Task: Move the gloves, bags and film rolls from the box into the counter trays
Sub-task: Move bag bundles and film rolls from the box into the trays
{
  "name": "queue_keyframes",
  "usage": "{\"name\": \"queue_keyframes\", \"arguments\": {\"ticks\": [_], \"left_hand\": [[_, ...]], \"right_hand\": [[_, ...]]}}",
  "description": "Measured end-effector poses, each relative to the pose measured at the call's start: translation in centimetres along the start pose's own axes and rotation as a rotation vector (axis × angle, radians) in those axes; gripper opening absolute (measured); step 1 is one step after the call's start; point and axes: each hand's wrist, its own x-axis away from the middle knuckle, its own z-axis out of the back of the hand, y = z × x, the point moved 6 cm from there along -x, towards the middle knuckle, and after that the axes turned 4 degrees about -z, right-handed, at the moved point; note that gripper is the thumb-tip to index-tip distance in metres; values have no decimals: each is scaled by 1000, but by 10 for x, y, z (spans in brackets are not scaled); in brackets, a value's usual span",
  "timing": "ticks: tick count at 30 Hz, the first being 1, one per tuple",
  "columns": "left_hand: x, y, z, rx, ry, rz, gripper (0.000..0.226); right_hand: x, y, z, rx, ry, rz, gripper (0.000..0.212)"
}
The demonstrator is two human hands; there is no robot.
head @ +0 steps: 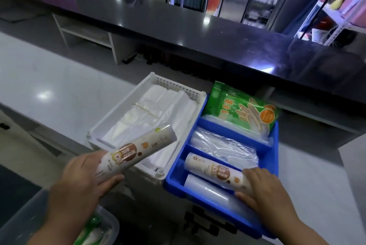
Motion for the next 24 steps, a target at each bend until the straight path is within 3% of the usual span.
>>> {"name": "queue_keyframes", "arguments": {"ticks": [6, 16, 20, 24], "left_hand": [[-13, 18, -15, -20, -34, 17, 61], [-51, 17, -14, -44, -93, -104, 61], [-59, 17, -10, -11, -85, -190, 64], [-65, 20, -7, 35, -103, -242, 63]], "right_hand": [[-5, 16, -18, 39, -109, -21, 51], [-6, 8, -16, 146, -132, -104, 44], [-21, -26, -18, -84, -93, -18, 41], [-48, -78, -35, -216, -178, 132, 34]]}}
